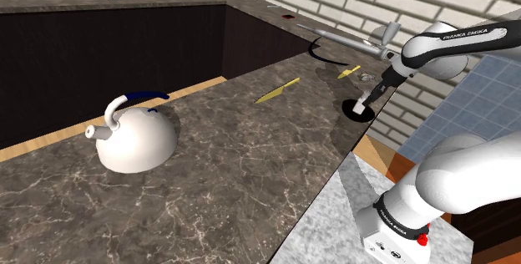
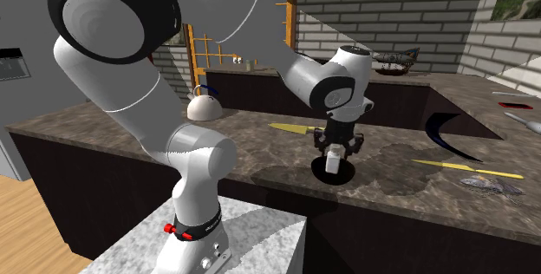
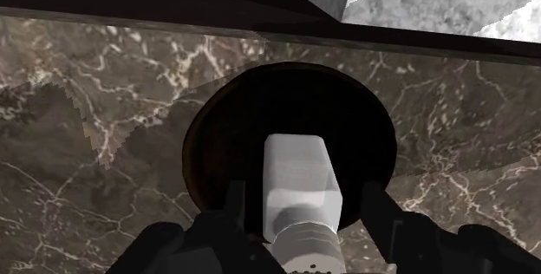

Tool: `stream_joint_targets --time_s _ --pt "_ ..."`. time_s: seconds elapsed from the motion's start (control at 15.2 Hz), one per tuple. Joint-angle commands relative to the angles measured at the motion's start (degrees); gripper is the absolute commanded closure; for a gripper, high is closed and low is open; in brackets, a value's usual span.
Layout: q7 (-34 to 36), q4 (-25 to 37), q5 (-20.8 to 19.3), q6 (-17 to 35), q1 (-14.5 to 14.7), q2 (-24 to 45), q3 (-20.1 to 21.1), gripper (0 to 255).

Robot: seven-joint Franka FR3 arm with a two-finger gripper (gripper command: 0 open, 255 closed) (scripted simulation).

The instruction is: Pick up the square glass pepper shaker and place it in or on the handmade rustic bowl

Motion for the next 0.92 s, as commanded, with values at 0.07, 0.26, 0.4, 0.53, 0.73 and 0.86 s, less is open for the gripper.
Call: stream_joint_targets --time_s 0.07,0.26,0.4,0.53,0.73,0.86 --pt "0.0 0.0 0.0 0.0 0.0 0.0 0.0 0" --pt "0.0 0.0 0.0 0.0 0.0 0.0 0.0 0" --pt "0.8 1.8 -0.8 -4.8 -1.8 -3.1 2.2 0" --pt "1.3 3.6 -1.1 -9.0 -3.1 -5.4 3.9 0" --pt "1.3 3.6 -1.1 -9.0 -3.1 -5.4 3.9 0" --pt "1.3 3.6 -1.1 -9.0 -3.1 -5.4 3.9 0"
